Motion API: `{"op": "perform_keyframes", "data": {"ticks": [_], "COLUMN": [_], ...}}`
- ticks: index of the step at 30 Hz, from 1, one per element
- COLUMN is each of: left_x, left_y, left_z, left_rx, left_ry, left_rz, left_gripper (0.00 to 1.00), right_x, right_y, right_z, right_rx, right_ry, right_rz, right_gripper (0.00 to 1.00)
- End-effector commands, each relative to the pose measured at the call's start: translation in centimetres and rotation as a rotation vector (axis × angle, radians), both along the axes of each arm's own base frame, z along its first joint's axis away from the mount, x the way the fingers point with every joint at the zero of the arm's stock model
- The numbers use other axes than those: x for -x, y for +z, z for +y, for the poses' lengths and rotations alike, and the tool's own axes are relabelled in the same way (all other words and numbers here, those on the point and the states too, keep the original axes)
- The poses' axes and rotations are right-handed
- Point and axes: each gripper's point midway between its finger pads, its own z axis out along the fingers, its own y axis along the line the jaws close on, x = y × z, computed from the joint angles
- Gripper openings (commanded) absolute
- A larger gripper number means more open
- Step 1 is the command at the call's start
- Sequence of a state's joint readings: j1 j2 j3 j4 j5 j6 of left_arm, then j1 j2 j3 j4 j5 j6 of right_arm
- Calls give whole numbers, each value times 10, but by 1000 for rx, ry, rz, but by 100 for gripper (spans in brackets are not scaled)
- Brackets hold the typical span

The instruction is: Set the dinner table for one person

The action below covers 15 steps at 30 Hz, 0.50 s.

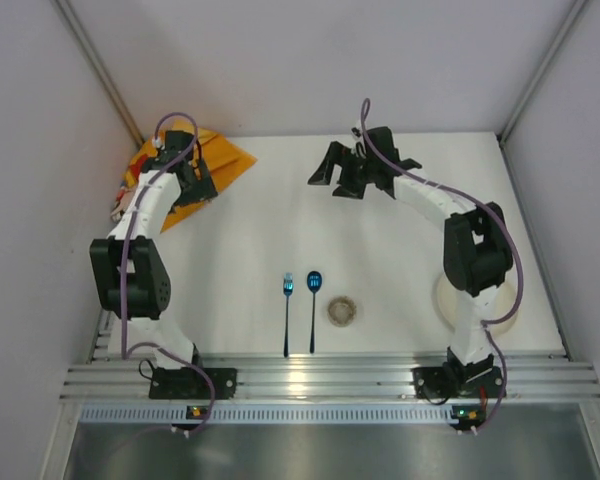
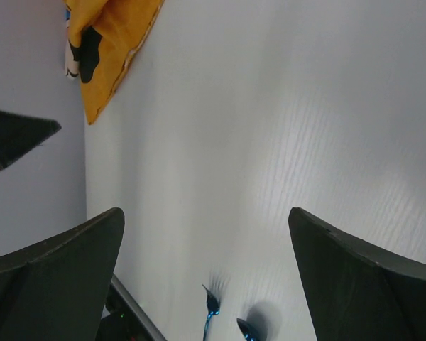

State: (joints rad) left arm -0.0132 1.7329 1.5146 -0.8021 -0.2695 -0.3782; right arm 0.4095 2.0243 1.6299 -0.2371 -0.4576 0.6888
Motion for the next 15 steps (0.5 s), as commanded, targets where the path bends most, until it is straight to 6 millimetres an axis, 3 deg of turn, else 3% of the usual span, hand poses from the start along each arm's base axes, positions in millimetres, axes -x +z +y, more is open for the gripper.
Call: {"op": "perform_keyframes", "data": {"ticks": [1, 2, 3, 4, 5, 6, 8, 15], "left_x": [-46, -54, -60, -71, -77, -86, -94, -137], "left_y": [18, -2, -9, -4, -23, -20, -38, -59], "left_z": [19, 21, 24, 25, 26, 28, 32, 34], "left_rx": [0, 4, 7, 6, 8, 12, 26, 137], "left_ry": [46, 60, 68, 72, 79, 83, 101, 121], "left_rz": [-105, -64, -48, -59, -20, -35, -12, -85], "left_gripper": [97, 97, 96, 96, 96, 95, 96, 97], "right_x": [23, 31, 36, 40, 49, 52, 62, 94], "right_y": [41, 34, 43, 41, 41, 41, 37, 21], "right_z": [-11, -13, -16, -19, -24, -27, -35, -49], "right_rx": [-20, -11, -10, -3, 5, 12, 25, 50], "right_ry": [24, 27, 31, 27, 26, 24, 18, 27], "right_rz": [-56, -34, -50, -46, -43, -49, -40, 2], "right_gripper": [100, 100, 100, 100, 100, 100, 100, 100]}}
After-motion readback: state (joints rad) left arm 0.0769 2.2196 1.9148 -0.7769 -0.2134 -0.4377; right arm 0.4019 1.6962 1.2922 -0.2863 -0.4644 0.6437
